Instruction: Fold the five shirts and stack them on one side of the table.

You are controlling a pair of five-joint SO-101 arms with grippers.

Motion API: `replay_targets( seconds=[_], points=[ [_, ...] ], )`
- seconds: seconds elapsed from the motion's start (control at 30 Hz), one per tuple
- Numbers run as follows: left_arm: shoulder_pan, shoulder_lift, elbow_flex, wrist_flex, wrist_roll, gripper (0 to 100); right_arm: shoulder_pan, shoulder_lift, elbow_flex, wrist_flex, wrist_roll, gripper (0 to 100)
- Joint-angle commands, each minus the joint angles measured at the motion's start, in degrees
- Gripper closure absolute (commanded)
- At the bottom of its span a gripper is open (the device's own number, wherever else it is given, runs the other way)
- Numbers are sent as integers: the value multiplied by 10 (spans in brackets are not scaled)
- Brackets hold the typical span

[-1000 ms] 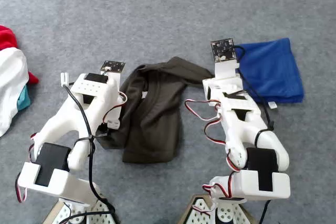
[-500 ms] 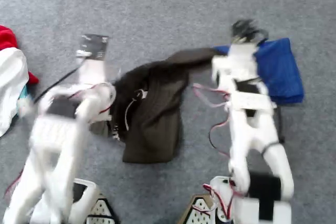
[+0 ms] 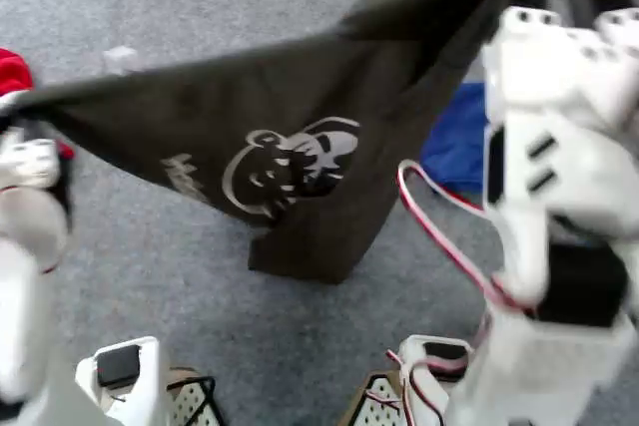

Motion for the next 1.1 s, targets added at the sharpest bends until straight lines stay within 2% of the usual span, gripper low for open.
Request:
replay_targets(
  seconds=[0.0, 0.2, 0.47, 0.6, 0.77, 0.83, 0.93, 1.07],
  points=[
    [-33, 45, -202, 35, -4, 971, 11, -5, -137, 4, -18, 985],
    [-34, 74, -360, 103, -4, 971, 11, 18, -260, 20, -18, 985],
    [-36, 29, -362, 135, -4, 971, 11, 19, -420, 113, -16, 985],
    [-36, -37, -294, 135, -4, 971, 8, 21, -414, 193, -20, 985],
    [-31, -95, -121, 130, -28, 971, -28, 58, -275, 238, -51, 985],
    [-31, -98, -36, 93, -29, 971, -31, 80, -204, 214, -52, 985],
    [-31, -98, 107, -30, -6, 971, -27, 129, -90, 89, -54, 985],
    [-30, -94, 317, -309, 48, 971, -31, 208, 18, -96, -51, 985]
  ],
)
